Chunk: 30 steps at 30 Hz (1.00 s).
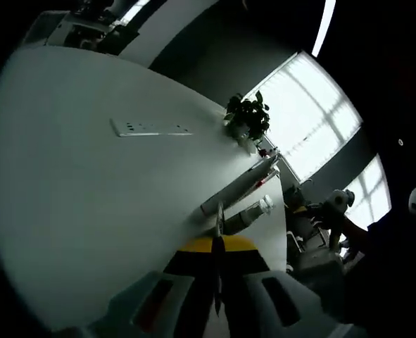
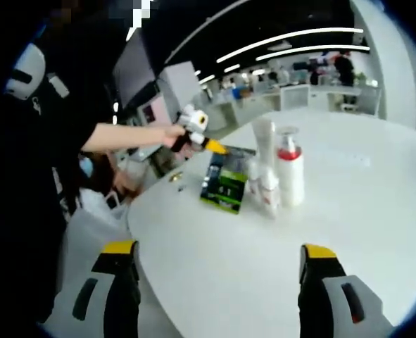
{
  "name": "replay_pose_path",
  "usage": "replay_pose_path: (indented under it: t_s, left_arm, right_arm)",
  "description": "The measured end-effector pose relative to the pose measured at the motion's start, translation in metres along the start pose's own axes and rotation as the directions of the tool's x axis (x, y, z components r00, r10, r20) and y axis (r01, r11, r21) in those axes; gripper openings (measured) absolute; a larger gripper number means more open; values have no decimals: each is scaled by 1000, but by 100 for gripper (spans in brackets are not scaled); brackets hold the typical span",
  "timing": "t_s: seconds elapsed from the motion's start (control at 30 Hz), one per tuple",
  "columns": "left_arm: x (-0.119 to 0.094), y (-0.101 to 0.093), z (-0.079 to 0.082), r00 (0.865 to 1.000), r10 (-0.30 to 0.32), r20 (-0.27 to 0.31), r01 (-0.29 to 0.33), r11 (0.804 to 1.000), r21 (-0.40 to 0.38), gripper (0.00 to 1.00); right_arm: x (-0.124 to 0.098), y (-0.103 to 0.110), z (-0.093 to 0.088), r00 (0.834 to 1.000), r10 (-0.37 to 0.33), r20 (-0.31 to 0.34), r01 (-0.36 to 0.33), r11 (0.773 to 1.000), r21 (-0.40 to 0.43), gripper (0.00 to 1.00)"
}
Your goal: Arrange the skincare products in the storage area until every visible bottle or jar stands upright without overlapping.
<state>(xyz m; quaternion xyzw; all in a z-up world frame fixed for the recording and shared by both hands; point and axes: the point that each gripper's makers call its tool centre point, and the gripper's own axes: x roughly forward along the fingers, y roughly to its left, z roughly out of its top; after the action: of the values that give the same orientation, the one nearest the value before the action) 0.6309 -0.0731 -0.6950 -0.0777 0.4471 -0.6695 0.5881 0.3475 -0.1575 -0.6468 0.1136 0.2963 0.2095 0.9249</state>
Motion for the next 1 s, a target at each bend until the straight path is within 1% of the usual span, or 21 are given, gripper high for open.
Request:
replay_pose_path:
  t_s: [0.2,0.33,0.43,0.53,0.67,0.8,0.87,1.0]
  left_arm:
    - [7,21,0,999,25,-31,-26,999,-33,5]
    - [12,32,-1,999,39,-37,-41,998,-53,6]
    - [16,39,-4,998,50,-46,-53,996,-69,6]
    - [17,53,-8,995,67,-68,-73,994,-83,6]
    - [20,65,-13,993,82,-89,-90,992,-90,6]
    - [24,71,-15,992,77,-104,-85,994,-74,6]
    - [26,78,-18,987,93,-131,-101,993,-57,6]
    - [28,87,-19,982,110,-155,-115,993,-28,6]
  right_arm:
    - [-1,-8,1,1000,-21,14,21,1000,15,96]
    - [-1,-10,-4,1000,-26,2,26,999,26,96]
    - [-2,-14,-5,999,-40,8,39,998,38,96]
    - [-4,-17,-5,999,-49,19,48,997,52,96]
    - [-4,-19,-11,998,-56,9,56,996,64,96]
    - [-3,-20,-13,998,-60,4,59,996,72,96]
    - [-3,-21,-14,998,-63,4,62,995,78,96]
    - [-1,-21,-15,998,-63,2,63,994,84,95]
